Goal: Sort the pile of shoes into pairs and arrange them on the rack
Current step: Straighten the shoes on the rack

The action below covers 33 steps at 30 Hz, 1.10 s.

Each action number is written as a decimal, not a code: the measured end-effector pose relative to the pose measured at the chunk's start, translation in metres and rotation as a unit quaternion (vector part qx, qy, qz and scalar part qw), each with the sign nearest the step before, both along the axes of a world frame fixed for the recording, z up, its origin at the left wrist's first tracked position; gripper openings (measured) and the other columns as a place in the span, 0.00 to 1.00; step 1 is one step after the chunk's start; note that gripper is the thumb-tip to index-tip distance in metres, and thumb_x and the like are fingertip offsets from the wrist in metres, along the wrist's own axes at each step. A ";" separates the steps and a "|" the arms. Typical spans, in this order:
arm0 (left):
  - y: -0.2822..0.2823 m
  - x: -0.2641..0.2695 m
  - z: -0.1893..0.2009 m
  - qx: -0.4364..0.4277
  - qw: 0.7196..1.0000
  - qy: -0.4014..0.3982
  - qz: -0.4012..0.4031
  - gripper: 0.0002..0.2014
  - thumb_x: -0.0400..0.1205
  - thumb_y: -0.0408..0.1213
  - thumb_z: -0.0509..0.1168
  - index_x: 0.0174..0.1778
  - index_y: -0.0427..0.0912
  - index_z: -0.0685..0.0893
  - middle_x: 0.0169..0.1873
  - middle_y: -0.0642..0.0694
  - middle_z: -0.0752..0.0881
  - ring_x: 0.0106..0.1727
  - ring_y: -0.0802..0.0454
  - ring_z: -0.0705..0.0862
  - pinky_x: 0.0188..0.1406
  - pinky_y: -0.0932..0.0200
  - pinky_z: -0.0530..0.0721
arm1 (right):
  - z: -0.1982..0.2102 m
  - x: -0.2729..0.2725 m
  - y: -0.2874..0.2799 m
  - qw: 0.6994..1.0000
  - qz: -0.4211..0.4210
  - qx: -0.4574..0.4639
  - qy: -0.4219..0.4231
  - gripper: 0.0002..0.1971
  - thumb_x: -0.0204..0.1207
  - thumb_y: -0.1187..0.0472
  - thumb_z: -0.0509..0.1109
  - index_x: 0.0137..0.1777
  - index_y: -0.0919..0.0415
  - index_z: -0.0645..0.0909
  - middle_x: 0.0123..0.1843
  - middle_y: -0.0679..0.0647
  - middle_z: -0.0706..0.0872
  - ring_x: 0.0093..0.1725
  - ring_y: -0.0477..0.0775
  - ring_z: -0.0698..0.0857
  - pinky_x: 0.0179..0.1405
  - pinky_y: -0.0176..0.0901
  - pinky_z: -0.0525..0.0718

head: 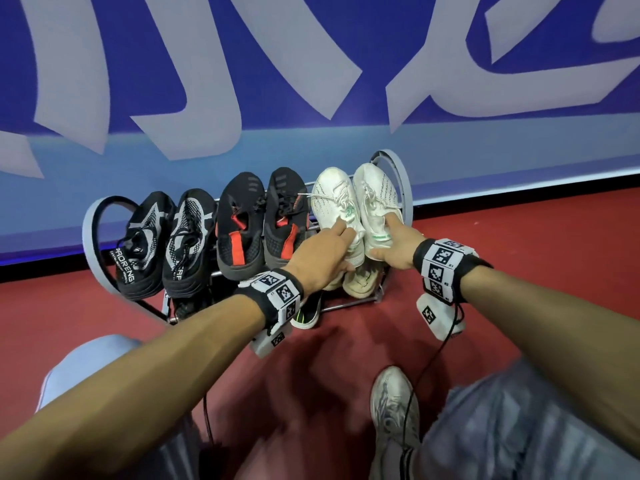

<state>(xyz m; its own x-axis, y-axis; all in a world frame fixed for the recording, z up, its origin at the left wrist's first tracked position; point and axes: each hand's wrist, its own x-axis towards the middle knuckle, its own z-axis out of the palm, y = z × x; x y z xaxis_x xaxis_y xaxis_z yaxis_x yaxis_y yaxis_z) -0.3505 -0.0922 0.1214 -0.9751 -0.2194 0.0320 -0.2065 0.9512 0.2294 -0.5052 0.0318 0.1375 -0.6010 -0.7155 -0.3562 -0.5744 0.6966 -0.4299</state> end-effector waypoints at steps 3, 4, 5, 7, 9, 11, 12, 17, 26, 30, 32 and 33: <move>0.000 -0.001 -0.002 0.003 1.000 0.010 -0.005 0.23 0.76 0.42 0.77 0.58 0.39 0.72 0.59 0.41 0.75 0.51 0.36 0.82 0.43 0.37 0.84 | 0.006 0.004 -0.002 0.999 -0.029 -0.007 0.014 0.41 0.70 0.46 0.79 0.76 0.54 0.59 0.61 0.58 0.83 0.57 0.65 0.85 0.59 0.52 0.85; 0.000 0.000 -0.002 0.000 1.000 0.012 -0.004 0.23 0.77 0.42 0.76 0.58 0.39 0.72 0.59 0.41 0.75 0.50 0.36 0.82 0.43 0.37 0.84 | 0.008 0.005 -0.003 0.999 -0.038 -0.006 0.013 0.44 0.69 0.46 0.79 0.78 0.54 0.57 0.60 0.58 0.83 0.57 0.65 0.85 0.58 0.51 0.85; 0.000 0.001 -0.001 -0.003 1.000 0.013 -0.003 0.23 0.77 0.42 0.76 0.59 0.39 0.72 0.59 0.41 0.74 0.50 0.36 0.82 0.42 0.37 0.84 | 0.010 0.005 -0.005 0.999 -0.040 -0.002 0.013 0.45 0.69 0.47 0.80 0.79 0.55 0.56 0.60 0.59 0.83 0.56 0.65 0.85 0.57 0.51 0.84; 0.001 0.002 -0.001 -0.010 1.000 0.014 -0.003 0.22 0.78 0.42 0.75 0.59 0.39 0.72 0.60 0.42 0.74 0.50 0.36 0.82 0.41 0.38 0.84 | 0.012 0.006 -0.006 0.999 -0.031 0.012 0.022 0.43 0.70 0.46 0.79 0.78 0.56 0.57 0.62 0.60 0.83 0.57 0.65 0.85 0.57 0.51 0.84; 0.001 0.004 -0.002 -0.013 1.000 0.009 -0.003 0.22 0.78 0.42 0.75 0.60 0.40 0.72 0.60 0.42 0.74 0.51 0.36 0.82 0.41 0.38 0.84 | 0.013 0.007 -0.006 0.999 -0.023 0.026 0.033 0.42 0.71 0.46 0.78 0.78 0.57 0.57 0.63 0.60 0.83 0.57 0.65 0.85 0.58 0.52 0.84; 0.002 0.004 -0.002 -0.012 1.000 -0.001 -0.002 0.23 0.78 0.43 0.75 0.61 0.40 0.72 0.60 0.42 0.74 0.53 0.37 0.82 0.41 0.37 0.85 | 0.015 0.007 -0.005 0.999 -0.015 0.038 0.035 0.42 0.71 0.45 0.78 0.77 0.58 0.58 0.63 0.60 0.83 0.56 0.64 0.85 0.56 0.51 0.84; 0.002 0.003 -0.002 -0.011 1.000 -0.008 0.001 0.24 0.78 0.43 0.76 0.62 0.40 0.72 0.60 0.42 0.74 0.54 0.37 0.81 0.42 0.37 0.85 | 0.017 0.007 -0.005 0.998 -0.010 0.046 0.042 0.42 0.71 0.44 0.77 0.76 0.58 0.59 0.62 0.60 0.83 0.55 0.63 0.85 0.54 0.49 0.84; -0.004 -0.005 0.001 0.038 0.998 -0.037 0.037 0.29 0.74 0.48 0.80 0.61 0.38 0.73 0.60 0.43 0.74 0.57 0.39 0.81 0.48 0.40 0.84 | 0.024 0.017 -0.011 0.987 0.031 0.091 0.127 0.36 0.67 0.39 0.76 0.68 0.59 0.69 0.62 0.63 0.82 0.56 0.64 0.85 0.44 0.46 0.80; -0.017 0.025 0.012 0.093 0.991 0.021 0.090 0.33 0.74 0.42 0.78 0.72 0.40 0.71 0.67 0.42 0.73 0.59 0.38 0.82 0.54 0.43 0.83 | 0.044 0.035 -0.027 0.978 0.027 0.118 0.170 0.39 0.68 0.47 0.78 0.77 0.55 0.64 0.72 0.66 0.69 0.69 0.72 0.75 0.61 0.59 0.80; -0.024 0.054 0.036 0.080 0.983 0.090 0.136 0.16 0.79 0.41 0.68 0.61 0.46 0.75 0.54 0.47 0.80 0.51 0.44 0.83 0.48 0.43 0.85 | 0.070 0.054 -0.040 0.978 0.065 0.063 0.186 0.35 0.72 0.52 0.73 0.78 0.55 0.64 0.75 0.63 0.67 0.74 0.72 0.70 0.68 0.64 0.74; -0.028 0.069 0.047 0.065 0.977 0.103 0.178 0.10 0.80 0.42 0.66 0.56 0.46 0.76 0.48 0.48 0.83 0.47 0.43 0.84 0.45 0.44 0.85 | 0.078 0.068 -0.047 0.977 0.076 0.049 0.193 0.33 0.73 0.56 0.72 0.78 0.57 0.66 0.74 0.63 0.69 0.73 0.71 0.70 0.68 0.63 0.74; -0.031 0.077 0.053 0.054 0.974 0.098 0.198 0.08 0.81 0.42 0.64 0.53 0.46 0.77 0.46 0.48 0.85 0.46 0.43 0.84 0.44 0.44 0.85 | 0.081 0.075 -0.050 0.975 0.081 0.038 0.201 0.31 0.73 0.57 0.71 0.77 0.58 0.67 0.74 0.63 0.69 0.73 0.70 0.71 0.67 0.62 0.74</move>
